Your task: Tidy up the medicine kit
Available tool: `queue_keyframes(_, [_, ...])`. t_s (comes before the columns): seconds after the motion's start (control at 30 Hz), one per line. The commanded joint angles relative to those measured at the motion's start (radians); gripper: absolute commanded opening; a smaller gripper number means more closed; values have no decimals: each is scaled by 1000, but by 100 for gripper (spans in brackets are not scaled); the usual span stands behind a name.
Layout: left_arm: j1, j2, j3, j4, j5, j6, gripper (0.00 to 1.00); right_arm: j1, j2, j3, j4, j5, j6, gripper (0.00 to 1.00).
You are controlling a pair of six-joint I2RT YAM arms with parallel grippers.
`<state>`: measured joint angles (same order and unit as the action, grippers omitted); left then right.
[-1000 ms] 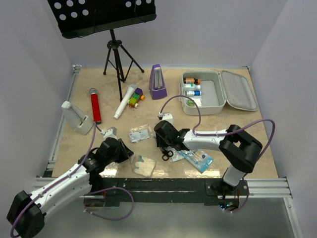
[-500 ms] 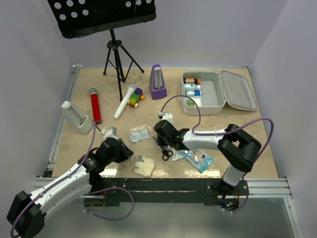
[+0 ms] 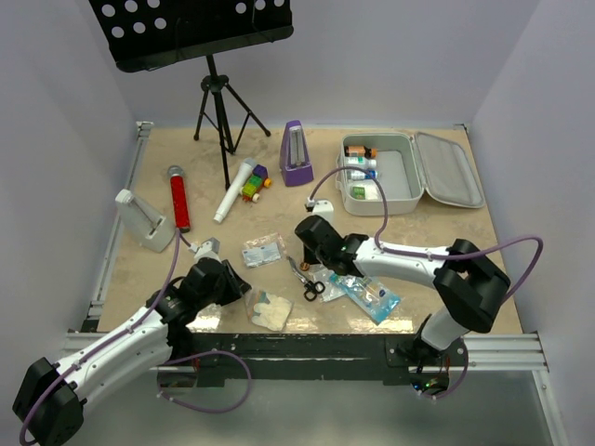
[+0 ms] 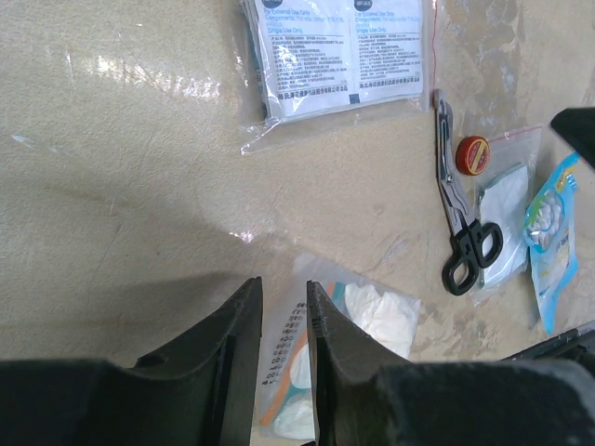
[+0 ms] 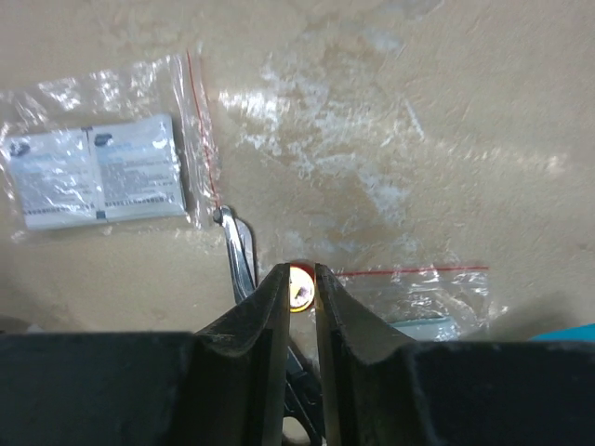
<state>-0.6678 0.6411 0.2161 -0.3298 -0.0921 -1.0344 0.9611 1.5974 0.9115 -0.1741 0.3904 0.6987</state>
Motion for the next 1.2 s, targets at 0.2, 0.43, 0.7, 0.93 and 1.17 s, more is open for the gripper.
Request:
queue_keyframes(0.2, [5, 2, -9, 37, 14, -1, 30, -33, 30, 59, -7, -16, -129, 44])
queue_keyframes(0.43, [5, 14, -14, 52, 18, -4, 30, 53, 73, 98, -79, 65, -139, 51])
queue_keyframes(0.7, [5, 11, -15, 51, 20, -4, 30, 76, 121, 118, -105, 106, -127, 52])
queue_keyframes(0.93, [5, 8, -11, 44, 15, -1, 30, 76, 151, 130, -105, 119, -117, 51])
queue_keyframes(1.17, [5, 8, -6, 38, 11, 4, 30, 76, 179, 135, -91, 102, -131, 50])
